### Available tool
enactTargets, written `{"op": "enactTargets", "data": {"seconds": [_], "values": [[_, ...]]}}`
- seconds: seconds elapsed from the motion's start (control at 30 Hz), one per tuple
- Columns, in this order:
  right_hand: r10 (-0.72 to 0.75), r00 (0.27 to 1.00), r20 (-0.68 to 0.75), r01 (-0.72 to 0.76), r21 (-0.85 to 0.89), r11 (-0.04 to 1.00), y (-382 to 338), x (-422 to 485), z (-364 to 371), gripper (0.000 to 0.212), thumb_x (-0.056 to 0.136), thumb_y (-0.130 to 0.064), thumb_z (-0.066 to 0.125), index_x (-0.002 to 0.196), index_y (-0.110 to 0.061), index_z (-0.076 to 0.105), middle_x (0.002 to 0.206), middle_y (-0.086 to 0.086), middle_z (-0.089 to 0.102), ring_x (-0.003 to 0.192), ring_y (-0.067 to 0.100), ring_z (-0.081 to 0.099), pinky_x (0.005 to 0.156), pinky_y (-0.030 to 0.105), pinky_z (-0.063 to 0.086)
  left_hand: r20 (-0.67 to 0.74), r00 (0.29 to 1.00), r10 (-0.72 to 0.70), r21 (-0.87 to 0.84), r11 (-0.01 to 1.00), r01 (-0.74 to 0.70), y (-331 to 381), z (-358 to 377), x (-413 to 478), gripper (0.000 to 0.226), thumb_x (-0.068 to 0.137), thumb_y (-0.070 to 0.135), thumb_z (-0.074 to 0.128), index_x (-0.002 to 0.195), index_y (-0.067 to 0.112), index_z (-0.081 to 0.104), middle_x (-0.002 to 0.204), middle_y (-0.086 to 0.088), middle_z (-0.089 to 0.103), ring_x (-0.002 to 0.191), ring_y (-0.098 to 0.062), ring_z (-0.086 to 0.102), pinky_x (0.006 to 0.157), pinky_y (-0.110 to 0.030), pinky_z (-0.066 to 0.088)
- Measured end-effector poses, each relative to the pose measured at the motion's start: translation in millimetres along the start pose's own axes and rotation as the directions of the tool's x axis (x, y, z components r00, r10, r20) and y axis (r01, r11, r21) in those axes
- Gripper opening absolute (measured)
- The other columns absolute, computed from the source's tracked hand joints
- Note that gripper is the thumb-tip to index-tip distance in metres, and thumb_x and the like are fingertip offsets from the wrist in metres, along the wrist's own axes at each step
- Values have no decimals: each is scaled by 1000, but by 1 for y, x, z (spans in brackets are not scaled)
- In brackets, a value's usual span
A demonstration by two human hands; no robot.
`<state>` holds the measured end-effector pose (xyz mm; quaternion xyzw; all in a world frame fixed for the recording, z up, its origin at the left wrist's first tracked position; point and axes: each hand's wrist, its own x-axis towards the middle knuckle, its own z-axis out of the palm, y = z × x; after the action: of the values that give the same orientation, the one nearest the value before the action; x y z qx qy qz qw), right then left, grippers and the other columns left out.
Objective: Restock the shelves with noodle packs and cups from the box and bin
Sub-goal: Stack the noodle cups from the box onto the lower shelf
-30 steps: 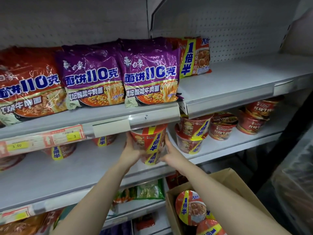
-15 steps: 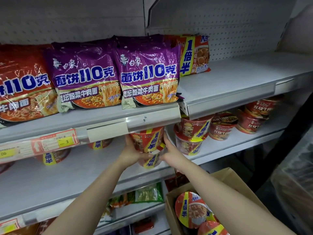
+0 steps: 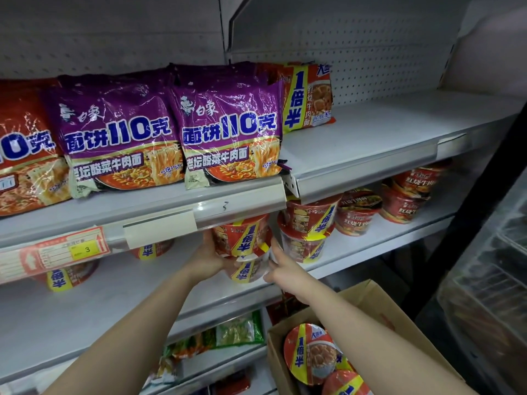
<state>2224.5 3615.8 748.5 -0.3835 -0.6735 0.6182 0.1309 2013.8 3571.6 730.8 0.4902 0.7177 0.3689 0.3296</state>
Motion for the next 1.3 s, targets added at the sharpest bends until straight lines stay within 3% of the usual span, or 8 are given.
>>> {"op": "enactTargets", "data": {"seconds": [0.17,0.3,0.43,0.57,0.77,0.97,1.07,1.3], "values": [[61,997,-39,-65,-110,992,17,5,-8,87,95,-1,52,157,-24,-6,162,0,12,141,23,36,105,27,37,-97,994,-45,-49,998,41,-1,9,-5,116,62,10,93,141,35,11,121,20,49,126,-21,51,104,-45,47],[99,990,-99,-120,-239,964,59,-2,-35,71,95,-9,56,156,-16,20,159,7,28,141,22,36,114,32,33,-209,964,-164,50,983,178,-2,28,-31,128,75,29,86,156,14,-13,148,-15,45,130,-36,50,96,-38,45],[221,945,-241,-274,-218,937,112,-36,-73,49,95,-12,61,141,-2,46,141,13,53,131,24,49,111,32,38,-267,954,-134,86,983,162,-23,59,-68,95,88,27,72,158,17,9,155,-7,40,128,-30,53,97,-34,46],[324,880,-348,-408,-202,890,150,-72,-96,30,95,-12,62,121,3,61,119,17,64,117,30,58,90,28,44,-398,915,70,85,996,-39,-38,99,-101,44,91,10,61,131,26,50,128,9,58,109,-16,60,93,-38,53],[458,857,-238,-510,-250,823,199,-111,-101,20,94,-28,63,111,-17,64,110,-1,66,100,18,61,92,32,47,-69,994,-86,71,993,91,-49,186,-123,26,92,11,60,105,32,58,101,10,61,93,-14,63,79,-25,50],[579,808,-111,-587,-240,773,260,-133,-95,30,86,-48,66,100,-22,64,109,-7,63,102,12,56,82,25,44,269,896,-352,190,932,309,-75,279,-135,33,96,22,55,129,21,53,117,-6,66,106,-30,64,78,-30,47],[622,776,-107,-627,-239,741,301,-134,-100,25,86,-32,68,97,-9,70,103,13,69,99,28,64,72,30,49,321,859,-398,199,915,350,-82,312,-138,39,94,23,58,132,19,54,127,-1,63,118,-26,60,88,-28,47],[619,781,-80,-622,-195,759,323,-119,-108,20,93,-22,61,112,-17,60,107,-2,60,93,12,55,76,28,45,351,756,-552,194,833,518,-107,353,-124,76,80,52,65,143,18,40,135,-2,57,123,-26,57,96,-34,49]]}}
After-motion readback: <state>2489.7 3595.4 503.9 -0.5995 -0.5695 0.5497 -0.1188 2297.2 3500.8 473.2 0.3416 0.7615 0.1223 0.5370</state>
